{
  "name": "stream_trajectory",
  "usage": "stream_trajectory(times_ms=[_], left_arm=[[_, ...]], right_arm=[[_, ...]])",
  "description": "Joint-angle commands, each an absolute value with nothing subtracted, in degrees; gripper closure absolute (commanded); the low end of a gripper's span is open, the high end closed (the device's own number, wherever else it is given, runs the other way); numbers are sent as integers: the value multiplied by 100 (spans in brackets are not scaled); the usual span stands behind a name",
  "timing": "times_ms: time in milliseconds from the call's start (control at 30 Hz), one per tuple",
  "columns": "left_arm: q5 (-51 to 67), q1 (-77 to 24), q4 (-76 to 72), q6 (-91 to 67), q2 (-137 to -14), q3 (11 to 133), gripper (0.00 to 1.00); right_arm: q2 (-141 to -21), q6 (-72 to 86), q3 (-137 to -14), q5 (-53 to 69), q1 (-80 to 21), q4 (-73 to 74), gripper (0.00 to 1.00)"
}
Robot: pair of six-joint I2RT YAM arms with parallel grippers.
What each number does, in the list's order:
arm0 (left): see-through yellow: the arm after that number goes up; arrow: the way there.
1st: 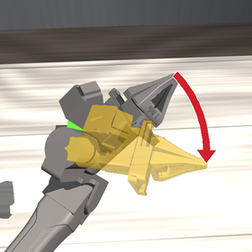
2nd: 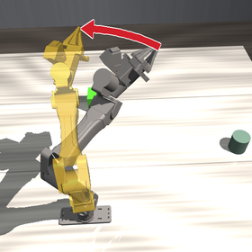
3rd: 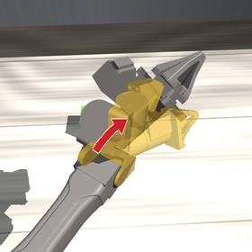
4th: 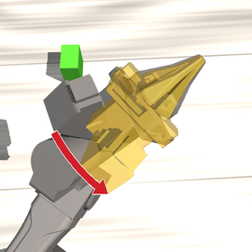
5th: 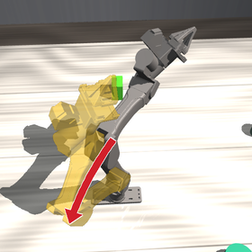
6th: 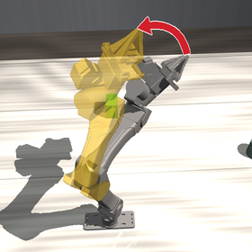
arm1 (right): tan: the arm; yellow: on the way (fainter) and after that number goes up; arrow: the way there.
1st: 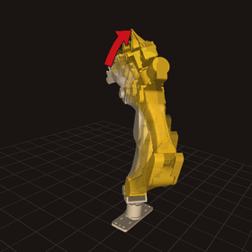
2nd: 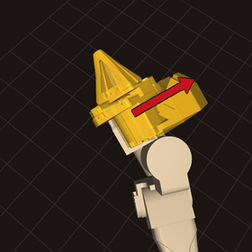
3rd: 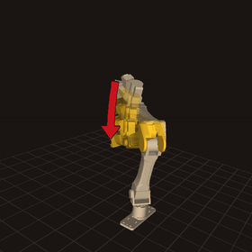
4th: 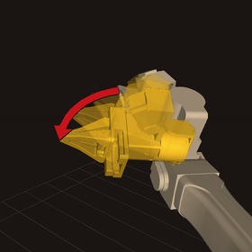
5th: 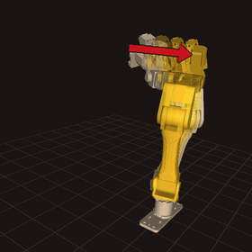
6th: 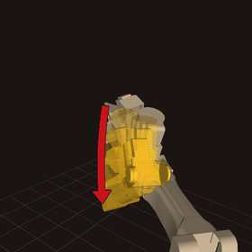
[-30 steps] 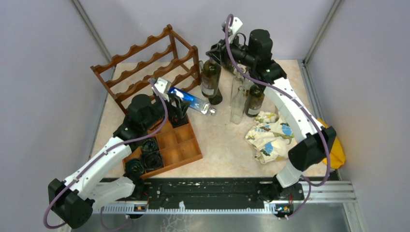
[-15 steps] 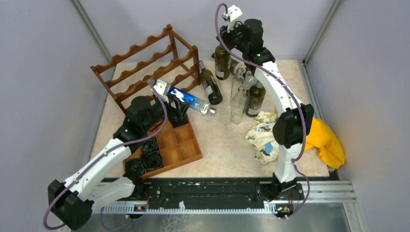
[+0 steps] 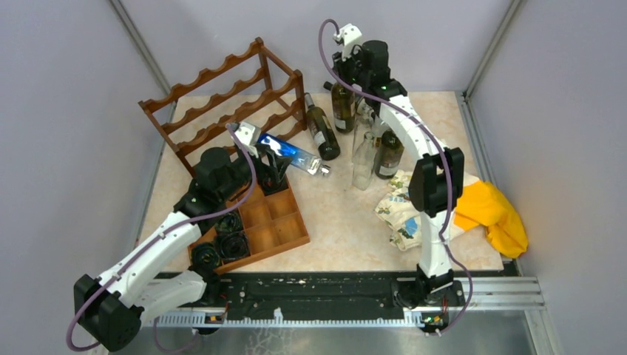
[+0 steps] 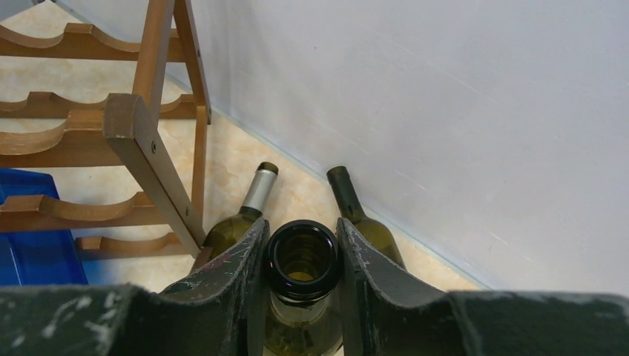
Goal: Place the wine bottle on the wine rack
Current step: Place the wine bottle at the center of the board, then place the wine bottle in the wine rack.
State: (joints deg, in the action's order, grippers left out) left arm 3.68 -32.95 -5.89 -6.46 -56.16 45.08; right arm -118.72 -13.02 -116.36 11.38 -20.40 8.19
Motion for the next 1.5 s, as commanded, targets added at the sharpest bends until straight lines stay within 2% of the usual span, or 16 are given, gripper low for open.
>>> stream_trajectory(times_ms=[0,167,333,467,633,800,1100,1467], left_arm=[[453,-3277,-860,-719,-5641,4432,17],[492,-3274,-895,-754,-5691,4434,17],[574,-3271,-958,-806,-5731,4451,17],[627,-3277,-963,-856,-5710,4477,17],[685,-3273,-852,-1036,-5584,4487,17],[689,-3278,-797,-1154,-5431,4413,17],[638,-3273,-656,-1203,-5349,4545,17],[441,-3272,-624,-1307,-5147,4574,15]], right_arm=[[-11606,-1262,-11851,1036,-1940,-198,92],[-11492,-1201,-11520,1092,-1884,-206,82],[-11347,-1171,-11290,1183,-1838,-186,79],[-11220,-1169,-11177,1224,-1821,-152,73],[-10982,-1151,-11125,1314,-1794,-64,59],[-10745,-1143,-11167,1467,-1763,70,46],[-10268,-1215,-11389,1941,-1749,562,30],[-9581,-1950,-11823,2981,-1752,1676,14]])
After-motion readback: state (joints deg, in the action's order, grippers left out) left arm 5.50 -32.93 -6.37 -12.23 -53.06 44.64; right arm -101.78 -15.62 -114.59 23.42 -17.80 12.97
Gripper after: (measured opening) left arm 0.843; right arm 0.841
